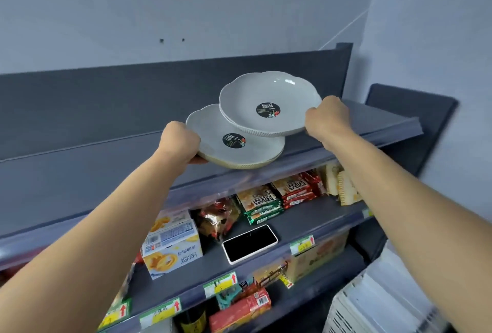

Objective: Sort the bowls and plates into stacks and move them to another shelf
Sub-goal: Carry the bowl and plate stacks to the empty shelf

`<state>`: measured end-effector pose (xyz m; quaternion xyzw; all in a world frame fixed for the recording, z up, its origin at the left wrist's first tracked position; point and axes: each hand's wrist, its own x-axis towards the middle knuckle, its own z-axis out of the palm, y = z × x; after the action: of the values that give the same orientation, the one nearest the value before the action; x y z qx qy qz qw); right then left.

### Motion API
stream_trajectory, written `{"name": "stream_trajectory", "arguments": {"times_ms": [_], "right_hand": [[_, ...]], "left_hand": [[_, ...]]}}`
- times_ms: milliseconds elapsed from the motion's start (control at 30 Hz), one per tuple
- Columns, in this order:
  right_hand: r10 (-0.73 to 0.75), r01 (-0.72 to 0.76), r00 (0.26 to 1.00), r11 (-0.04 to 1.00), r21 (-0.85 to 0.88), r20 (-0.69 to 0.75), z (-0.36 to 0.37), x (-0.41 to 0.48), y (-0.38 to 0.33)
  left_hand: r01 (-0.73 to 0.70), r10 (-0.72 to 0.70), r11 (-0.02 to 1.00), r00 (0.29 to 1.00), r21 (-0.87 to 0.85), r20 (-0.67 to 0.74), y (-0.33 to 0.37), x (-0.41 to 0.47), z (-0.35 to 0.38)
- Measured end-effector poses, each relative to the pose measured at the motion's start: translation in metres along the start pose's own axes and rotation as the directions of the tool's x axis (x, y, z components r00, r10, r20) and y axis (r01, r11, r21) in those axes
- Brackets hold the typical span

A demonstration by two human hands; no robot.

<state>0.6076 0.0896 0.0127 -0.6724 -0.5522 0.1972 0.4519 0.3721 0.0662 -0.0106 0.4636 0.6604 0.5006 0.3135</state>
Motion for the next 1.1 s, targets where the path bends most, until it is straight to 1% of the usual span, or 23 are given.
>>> {"name": "stream_trajectory", "arguments": {"times_ms": [167,333,500,567,667,767,933,1033,1100], "right_hand": [[0.083,-0.099,0.977,0.993,-0.072,-0.195,-0.04,-0.026,0.023],[0.185,-0.231,0.912,0.969,-0.087,-0.367,-0.088,-0.053,0.049],[0.278,-0.387,0.81,0.915,-0.116,-0.516,-0.147,-0.094,0.084],[0.317,-0.463,0.753,0.878,-0.121,-0.577,-0.17,-0.115,0.096],[0.365,-0.55,0.663,0.83,-0.094,-0.654,-0.203,-0.149,0.113],[0.374,-0.614,0.569,0.785,-0.077,-0.732,-0.236,-0.179,0.131],[0.419,-0.702,0.443,0.712,-0.016,-0.793,-0.295,-0.217,0.168],[0.45,-0.753,0.403,0.657,-0.01,-0.797,-0.33,-0.239,0.183],[0.478,-0.757,0.383,0.652,0.028,-0.791,-0.353,-0.25,0.198]], "left_hand": [[-0.084,0.085,0.996,0.974,-0.011,0.211,0.003,-0.001,0.044],[-0.101,0.119,0.993,0.9,-0.065,0.419,0.006,-0.013,0.096],[-0.09,0.142,0.989,0.795,-0.116,0.59,0.012,-0.045,0.16],[-0.097,0.152,0.988,0.745,-0.121,0.65,0.016,-0.068,0.186],[-0.064,0.162,0.985,0.654,-0.159,0.739,0.022,-0.11,0.221],[-0.024,0.169,0.981,0.581,-0.191,0.796,0.026,-0.15,0.26],[-0.063,0.179,0.983,0.492,-0.17,0.852,0.033,-0.209,0.319],[-0.077,0.175,0.985,0.459,-0.157,0.871,0.039,-0.248,0.346],[-0.067,0.147,0.989,0.452,-0.131,0.88,0.043,-0.271,0.363]]}}
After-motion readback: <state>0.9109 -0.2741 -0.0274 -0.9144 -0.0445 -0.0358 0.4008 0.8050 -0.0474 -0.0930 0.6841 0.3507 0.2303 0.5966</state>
